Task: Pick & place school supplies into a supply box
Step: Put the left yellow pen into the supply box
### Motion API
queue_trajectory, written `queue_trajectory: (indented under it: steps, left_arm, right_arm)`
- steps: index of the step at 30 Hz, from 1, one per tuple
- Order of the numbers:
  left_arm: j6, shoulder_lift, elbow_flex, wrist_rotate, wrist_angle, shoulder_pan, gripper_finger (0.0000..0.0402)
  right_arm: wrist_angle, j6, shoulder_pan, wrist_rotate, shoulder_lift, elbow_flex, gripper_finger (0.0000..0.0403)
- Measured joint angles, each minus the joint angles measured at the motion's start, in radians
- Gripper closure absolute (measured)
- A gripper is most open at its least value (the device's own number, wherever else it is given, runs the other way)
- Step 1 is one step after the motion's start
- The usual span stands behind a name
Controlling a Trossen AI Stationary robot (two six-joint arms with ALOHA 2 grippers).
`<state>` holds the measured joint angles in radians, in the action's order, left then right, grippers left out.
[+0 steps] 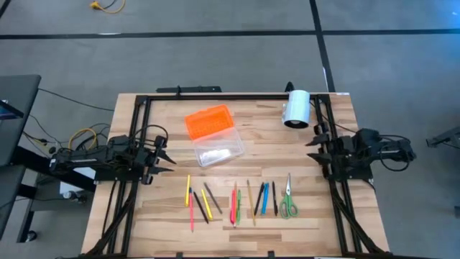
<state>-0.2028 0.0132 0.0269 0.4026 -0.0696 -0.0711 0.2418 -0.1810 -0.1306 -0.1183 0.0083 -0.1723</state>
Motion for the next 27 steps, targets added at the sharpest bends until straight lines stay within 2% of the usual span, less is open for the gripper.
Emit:
queue_trajectory:
  steps: [4,7,10,14,18,27]
  left_arm:
    - [0.013,0.000,0.000,0.006,-0.057,0.000,0.0292]
    - [-0.040,0.000,0.001,-0.006,-0.075,0.000,0.0292]
    - [-0.096,0.000,0.001,-0.089,-0.113,0.000,0.0292]
    - [-0.092,0.000,0.002,-0.243,-0.121,0.000,0.0292]
    - [-0.092,0.000,0.002,-0.333,-0.122,0.000,0.0292]
    - [-0.116,0.000,0.002,-0.359,-0.128,0.000,0.0292]
  right_arm:
    - [0.066,-0.068,-0.055,-0.047,0.029,-0.060,0.0269]
    - [0.070,-0.120,-0.097,-0.049,0.073,-0.108,0.0269]
    - [0.069,-0.138,-0.129,-0.039,0.133,-0.129,0.0269]
    - [0.044,-0.141,-0.147,-0.039,0.212,-0.130,0.0269]
    - [0.028,-0.141,-0.151,-0.037,0.291,-0.130,0.0269]
    - [0.045,-0.194,-0.151,-0.037,0.458,-0.130,0.0269]
